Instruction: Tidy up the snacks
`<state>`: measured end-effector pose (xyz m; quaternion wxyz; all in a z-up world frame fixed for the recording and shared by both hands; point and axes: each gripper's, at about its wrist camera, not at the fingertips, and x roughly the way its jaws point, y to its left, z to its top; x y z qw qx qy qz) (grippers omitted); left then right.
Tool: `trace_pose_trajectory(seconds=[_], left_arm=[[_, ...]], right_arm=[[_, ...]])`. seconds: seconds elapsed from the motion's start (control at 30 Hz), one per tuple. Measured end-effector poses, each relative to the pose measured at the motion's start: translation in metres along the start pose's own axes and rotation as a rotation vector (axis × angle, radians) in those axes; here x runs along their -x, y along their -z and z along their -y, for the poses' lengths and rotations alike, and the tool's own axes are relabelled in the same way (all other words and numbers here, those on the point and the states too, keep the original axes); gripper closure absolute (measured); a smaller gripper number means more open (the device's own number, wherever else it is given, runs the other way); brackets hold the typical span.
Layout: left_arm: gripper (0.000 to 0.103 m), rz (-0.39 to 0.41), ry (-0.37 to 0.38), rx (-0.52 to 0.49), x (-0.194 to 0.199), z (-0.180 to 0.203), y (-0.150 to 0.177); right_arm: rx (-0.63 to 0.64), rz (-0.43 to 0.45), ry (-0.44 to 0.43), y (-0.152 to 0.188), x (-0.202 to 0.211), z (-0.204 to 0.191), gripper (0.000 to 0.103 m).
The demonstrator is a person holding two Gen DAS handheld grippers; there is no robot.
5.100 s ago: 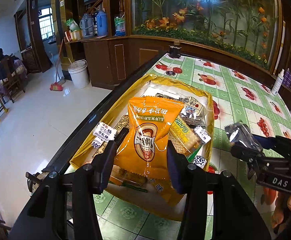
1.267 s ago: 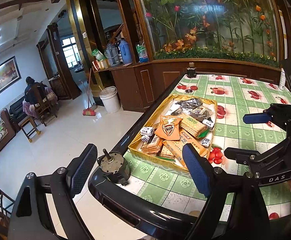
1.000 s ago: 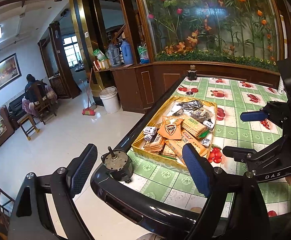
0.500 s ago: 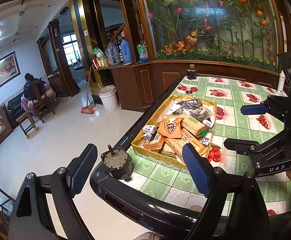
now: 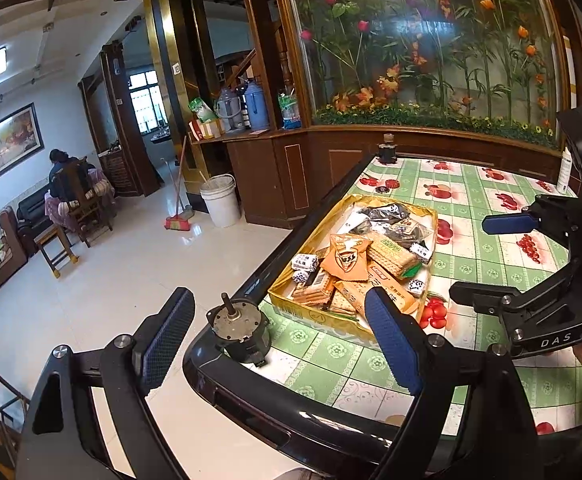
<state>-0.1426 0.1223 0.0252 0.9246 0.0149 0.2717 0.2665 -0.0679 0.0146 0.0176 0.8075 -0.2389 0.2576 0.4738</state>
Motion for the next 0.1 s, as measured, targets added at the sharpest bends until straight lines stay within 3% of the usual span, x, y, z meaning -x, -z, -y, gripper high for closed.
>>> trace_pose_trajectory(seconds=[0.1], left_arm=[[0.015,0.0,0.011,0.002,0.0008,0.0014,-0.0012]], right_arm=[[0.001,0.0,-0.001,-0.0005,-0.0007,-0.0002,0.016]])
